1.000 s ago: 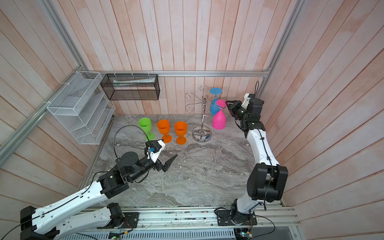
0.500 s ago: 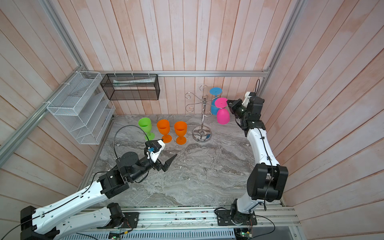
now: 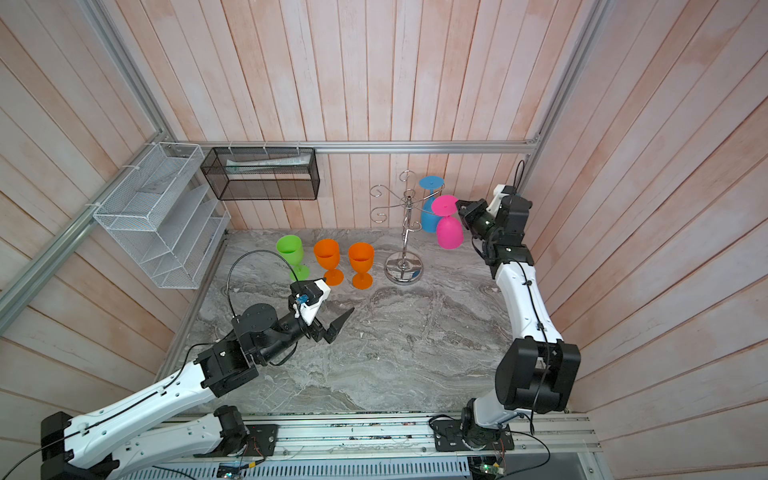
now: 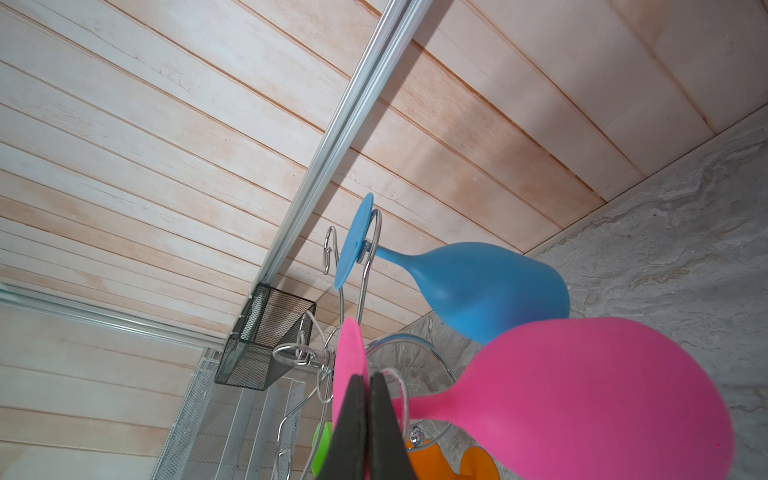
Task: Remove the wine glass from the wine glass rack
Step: 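Close the right gripper on the pink glass foot on the rack hook, then lift the pink glass up and off the rack hook with the right gripper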
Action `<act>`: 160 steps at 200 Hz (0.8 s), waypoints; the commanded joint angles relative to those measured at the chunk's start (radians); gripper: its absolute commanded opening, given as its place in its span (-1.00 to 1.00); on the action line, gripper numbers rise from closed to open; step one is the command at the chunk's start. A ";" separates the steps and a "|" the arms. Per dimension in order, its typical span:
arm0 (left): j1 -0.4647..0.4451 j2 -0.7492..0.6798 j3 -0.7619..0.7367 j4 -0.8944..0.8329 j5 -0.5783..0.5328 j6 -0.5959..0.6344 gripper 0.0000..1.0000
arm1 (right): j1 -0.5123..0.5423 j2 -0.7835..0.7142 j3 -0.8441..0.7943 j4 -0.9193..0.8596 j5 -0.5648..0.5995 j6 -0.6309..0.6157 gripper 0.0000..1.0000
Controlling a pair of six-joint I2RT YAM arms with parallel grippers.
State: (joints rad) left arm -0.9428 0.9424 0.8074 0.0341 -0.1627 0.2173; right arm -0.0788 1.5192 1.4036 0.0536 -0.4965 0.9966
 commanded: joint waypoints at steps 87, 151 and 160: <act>-0.004 -0.011 -0.009 0.009 -0.014 0.001 1.00 | 0.024 -0.108 -0.095 0.067 0.027 0.053 -1.00; -0.004 -0.018 -0.008 0.007 -0.017 0.001 1.00 | 0.075 -0.088 -0.076 0.059 0.052 0.044 -1.00; -0.004 -0.021 -0.008 0.007 -0.017 0.001 1.00 | 0.082 -0.083 -0.069 0.056 0.059 0.041 -1.00</act>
State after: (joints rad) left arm -0.9428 0.9390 0.8074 0.0338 -0.1658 0.2173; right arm -0.0181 1.4322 1.3132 0.0834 -0.4618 1.0466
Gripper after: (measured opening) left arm 0.999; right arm 0.044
